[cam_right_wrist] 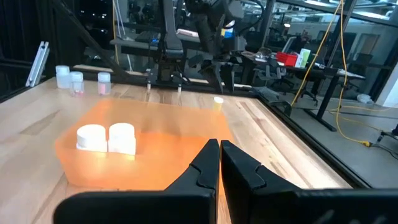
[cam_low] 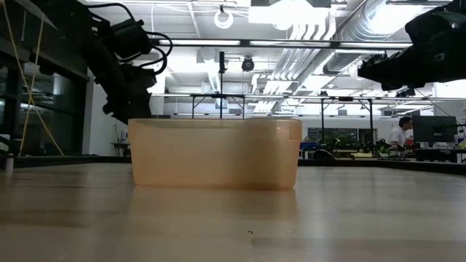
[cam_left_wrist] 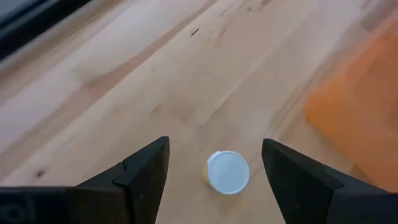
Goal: Pick and place pill bottles into a basket
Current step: Put the yellow pill bottle into the orange bin
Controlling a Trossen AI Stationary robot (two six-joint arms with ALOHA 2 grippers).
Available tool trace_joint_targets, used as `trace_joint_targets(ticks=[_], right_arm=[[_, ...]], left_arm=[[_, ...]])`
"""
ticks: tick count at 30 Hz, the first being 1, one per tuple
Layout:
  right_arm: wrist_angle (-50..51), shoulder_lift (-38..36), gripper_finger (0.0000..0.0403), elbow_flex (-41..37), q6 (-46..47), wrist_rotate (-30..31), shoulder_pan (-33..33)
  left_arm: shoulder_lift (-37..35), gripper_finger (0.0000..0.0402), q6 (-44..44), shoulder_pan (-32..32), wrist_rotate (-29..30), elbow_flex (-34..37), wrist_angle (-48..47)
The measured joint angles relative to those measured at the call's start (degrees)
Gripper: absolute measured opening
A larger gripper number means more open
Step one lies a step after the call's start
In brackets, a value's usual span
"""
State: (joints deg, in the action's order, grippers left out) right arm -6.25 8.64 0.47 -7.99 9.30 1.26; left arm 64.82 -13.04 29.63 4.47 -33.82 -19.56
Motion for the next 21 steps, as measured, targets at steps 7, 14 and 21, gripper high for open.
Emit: trace_joint_targets(ticks=[7,14,21], right_arm=[[0.37,0.0,0.0007,-0.02,0.0,0.0,0.0],[0.88,0.02,0.0007,-0.02,0.0,0.0,0.0],[1.08,0.02,0.0007,-0.02,0.46,-0.01,-0.01]], left_arm=[[0.0,0.0289,-7.24,0.0,0.14,0.0,-0.38],[-0.01,0.0289,-10.58,-0.12,0.09,0.45,-2.43],[-0.02,0.0289,-12.3,-0.52,0.18,2.7,-1.85]])
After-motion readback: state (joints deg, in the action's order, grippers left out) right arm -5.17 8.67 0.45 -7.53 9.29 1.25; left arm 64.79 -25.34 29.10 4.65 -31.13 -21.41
